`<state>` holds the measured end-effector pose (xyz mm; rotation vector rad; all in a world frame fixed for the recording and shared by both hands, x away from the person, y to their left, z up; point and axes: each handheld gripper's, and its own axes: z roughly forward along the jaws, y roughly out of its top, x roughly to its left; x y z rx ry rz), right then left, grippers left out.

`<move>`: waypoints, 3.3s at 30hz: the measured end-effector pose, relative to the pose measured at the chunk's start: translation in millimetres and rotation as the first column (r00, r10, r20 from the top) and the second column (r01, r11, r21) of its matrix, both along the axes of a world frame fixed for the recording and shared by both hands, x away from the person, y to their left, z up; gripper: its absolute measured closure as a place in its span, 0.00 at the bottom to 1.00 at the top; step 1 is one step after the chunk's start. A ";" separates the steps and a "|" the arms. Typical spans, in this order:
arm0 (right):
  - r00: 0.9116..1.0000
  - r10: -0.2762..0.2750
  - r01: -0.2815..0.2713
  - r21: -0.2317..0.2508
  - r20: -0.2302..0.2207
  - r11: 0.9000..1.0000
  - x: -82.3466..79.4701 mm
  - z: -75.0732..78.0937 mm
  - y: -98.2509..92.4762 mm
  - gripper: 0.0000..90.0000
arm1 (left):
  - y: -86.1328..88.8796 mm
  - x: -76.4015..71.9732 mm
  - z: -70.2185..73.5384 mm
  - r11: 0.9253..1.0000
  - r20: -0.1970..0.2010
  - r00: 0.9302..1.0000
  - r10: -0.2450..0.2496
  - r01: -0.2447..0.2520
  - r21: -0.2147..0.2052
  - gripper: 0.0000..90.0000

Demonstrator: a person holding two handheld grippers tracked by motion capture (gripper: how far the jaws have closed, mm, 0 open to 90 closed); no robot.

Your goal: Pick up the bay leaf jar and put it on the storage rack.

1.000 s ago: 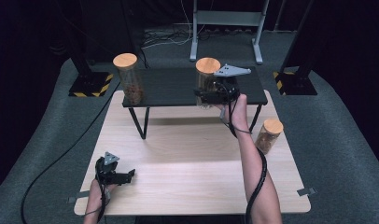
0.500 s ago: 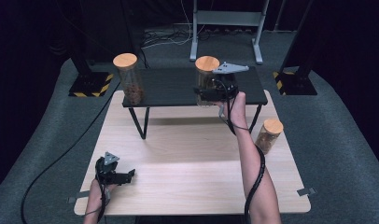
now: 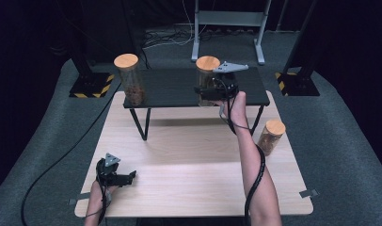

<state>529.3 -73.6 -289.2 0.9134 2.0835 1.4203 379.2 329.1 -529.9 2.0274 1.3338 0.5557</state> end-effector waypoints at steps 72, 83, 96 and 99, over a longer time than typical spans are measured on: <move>0.999 -0.022 0.023 0.009 -0.032 1.000 21.8 -3.0 9.3 0.23 | 0.0 0.0 0.0 1.000 0.000 1.000 -0.001 0.001 0.000 0.00; 0.994 -0.046 0.037 -0.083 -0.099 0.996 11.0 -1.2 12.4 0.02 | 0.0 0.0 0.0 1.000 0.000 1.000 -0.001 0.001 0.000 0.00; 0.997 -0.012 0.001 -0.142 -0.075 0.990 -27.6 -18.5 -6.1 0.01 | 0.0 0.0 0.0 1.000 -0.001 1.000 0.000 0.000 0.000 0.00; 0.998 0.006 -0.016 -0.157 -0.066 0.987 -40.4 -25.1 -9.4 0.01 | 0.0 0.0 0.0 1.000 -0.001 1.000 0.000 0.000 0.000 0.00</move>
